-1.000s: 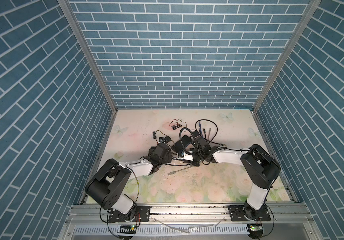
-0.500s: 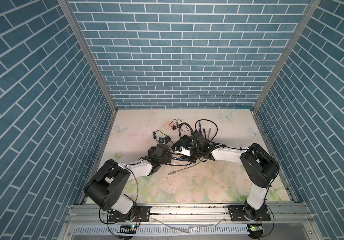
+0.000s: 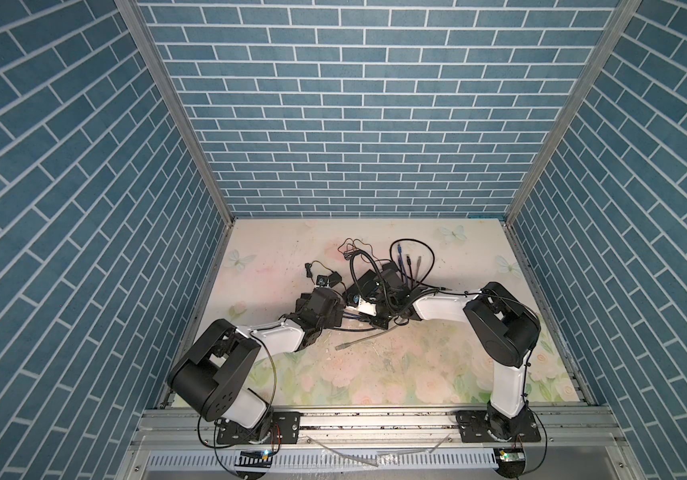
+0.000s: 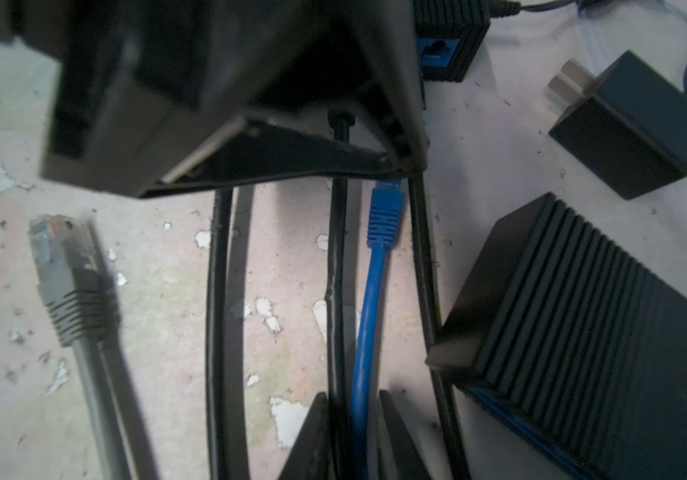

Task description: Insert the plug into the switch port

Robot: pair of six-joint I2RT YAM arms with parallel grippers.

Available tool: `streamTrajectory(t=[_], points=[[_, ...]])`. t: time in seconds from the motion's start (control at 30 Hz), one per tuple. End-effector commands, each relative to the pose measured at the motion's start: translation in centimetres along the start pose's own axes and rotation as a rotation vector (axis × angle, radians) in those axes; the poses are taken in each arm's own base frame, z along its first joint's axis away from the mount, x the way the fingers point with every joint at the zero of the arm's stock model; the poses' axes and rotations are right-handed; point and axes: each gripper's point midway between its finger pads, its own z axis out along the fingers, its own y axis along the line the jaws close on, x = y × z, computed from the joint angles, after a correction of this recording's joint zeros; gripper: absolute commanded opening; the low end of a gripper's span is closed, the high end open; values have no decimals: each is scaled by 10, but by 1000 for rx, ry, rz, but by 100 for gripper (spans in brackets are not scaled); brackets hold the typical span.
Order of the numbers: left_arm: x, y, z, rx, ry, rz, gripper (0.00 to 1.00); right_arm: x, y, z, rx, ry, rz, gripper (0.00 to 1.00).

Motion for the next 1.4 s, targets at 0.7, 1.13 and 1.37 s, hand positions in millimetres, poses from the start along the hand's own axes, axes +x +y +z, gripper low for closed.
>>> streamTrajectory(t=[0.7, 1.13, 1.37], points=[[39, 14, -1, -25, 119, 4, 100, -22, -18, -7, 79, -53, 133, 24], [39, 14, 0, -25, 120, 5, 100, -5, -2, 10, 27, 7, 126, 24], [39, 14, 0, -21, 117, 1, 100, 7, -4, 17, 50, 73, 120, 24]])
